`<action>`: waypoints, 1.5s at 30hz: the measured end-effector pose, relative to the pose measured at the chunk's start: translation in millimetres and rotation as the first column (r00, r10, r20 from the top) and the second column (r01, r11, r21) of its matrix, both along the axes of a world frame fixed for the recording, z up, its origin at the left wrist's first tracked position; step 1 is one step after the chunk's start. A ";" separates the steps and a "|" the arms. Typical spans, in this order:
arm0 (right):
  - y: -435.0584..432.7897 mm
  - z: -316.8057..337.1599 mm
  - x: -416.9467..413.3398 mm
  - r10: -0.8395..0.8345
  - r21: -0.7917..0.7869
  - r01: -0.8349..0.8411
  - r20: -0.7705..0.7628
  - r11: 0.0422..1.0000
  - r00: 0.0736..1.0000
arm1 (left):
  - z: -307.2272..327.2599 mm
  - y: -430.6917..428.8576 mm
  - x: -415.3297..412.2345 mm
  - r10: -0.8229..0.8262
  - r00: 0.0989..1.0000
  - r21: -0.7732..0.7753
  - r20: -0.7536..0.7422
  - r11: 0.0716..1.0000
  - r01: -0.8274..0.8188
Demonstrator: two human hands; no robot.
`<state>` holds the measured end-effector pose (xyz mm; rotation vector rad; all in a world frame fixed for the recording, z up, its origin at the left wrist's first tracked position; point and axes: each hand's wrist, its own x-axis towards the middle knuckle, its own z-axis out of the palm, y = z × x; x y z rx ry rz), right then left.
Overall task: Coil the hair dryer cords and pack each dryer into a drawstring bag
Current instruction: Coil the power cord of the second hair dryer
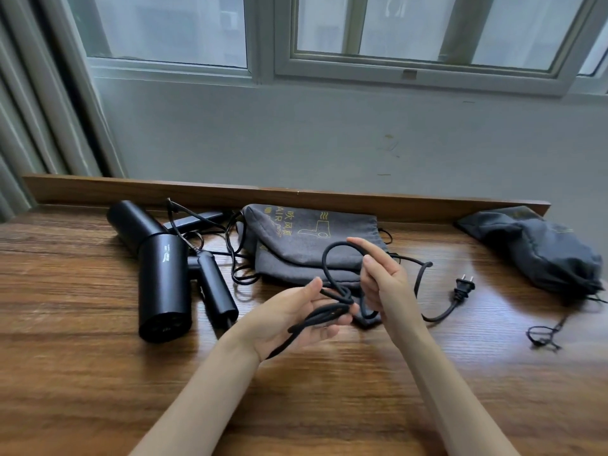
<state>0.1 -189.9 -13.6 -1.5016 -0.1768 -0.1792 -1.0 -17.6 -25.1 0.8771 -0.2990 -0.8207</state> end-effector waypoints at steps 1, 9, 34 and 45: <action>-1.7 -0.7 -0.2 0.004 -0.005 -0.004 0.005 1.000 1.000 | -0.5 -1.6 -0.2 0.023 1.000 0.033 -0.019 0.999 -0.022; 6.3 -1.7 -4.4 0.002 -0.175 0.023 0.141 0.984 0.990 | -5.0 -6.3 10.0 0.441 0.895 -0.004 0.068 0.897 -0.442; 6.6 -16.0 -3.5 -0.138 -0.409 0.256 0.296 0.876 0.945 | -7.6 -4.1 13.3 0.483 0.803 0.266 0.349 0.770 -0.579; 12.7 -20.3 -4.6 0.174 -0.426 -0.113 0.106 0.898 0.979 | -9.6 -9.5 6.8 0.371 0.564 0.180 0.738 0.697 -0.694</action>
